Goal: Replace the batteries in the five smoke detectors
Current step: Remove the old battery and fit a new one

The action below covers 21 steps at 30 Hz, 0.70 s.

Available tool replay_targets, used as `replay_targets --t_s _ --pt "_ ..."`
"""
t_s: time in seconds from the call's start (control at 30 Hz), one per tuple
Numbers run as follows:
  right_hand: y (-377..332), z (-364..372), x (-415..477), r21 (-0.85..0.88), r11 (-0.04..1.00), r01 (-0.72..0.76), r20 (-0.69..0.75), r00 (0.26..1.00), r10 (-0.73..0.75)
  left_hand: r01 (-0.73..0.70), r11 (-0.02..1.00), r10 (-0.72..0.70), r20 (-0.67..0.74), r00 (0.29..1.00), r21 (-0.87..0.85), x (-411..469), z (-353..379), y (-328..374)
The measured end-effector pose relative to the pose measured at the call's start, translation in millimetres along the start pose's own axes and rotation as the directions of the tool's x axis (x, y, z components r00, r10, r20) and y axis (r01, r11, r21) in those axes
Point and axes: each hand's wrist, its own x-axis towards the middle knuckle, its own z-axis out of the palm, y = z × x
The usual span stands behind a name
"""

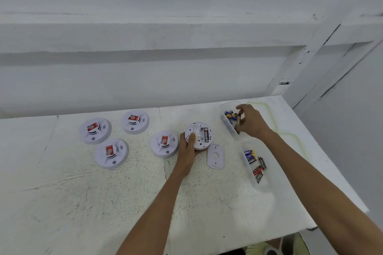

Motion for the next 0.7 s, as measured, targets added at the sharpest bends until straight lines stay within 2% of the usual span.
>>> replay_targets --t_s 0.23,0.47,0.57,0.7 --pt "-28 -3 -13 0.206 0.966 0.154 -0.19 0.975 -0.115 -0.013 0.999 0.013 -0.004 1.0 0.033 0 0 -2" --pt "-65 20 -26 0.254 0.94 0.229 -0.066 0.974 -0.219 -0.016 0.999 0.017 -0.02 1.0 0.036 2 0 -4" --pt "-79 35 -32 0.212 0.931 0.297 -0.019 0.954 -0.3 -0.024 0.999 0.024 -0.02 1.0 0.021 4 0 -5" --pt "-90 53 -38 0.155 0.927 0.341 -0.032 0.94 -0.34 -0.045 0.999 0.045 0.007 0.999 0.029 4 -1 -7"
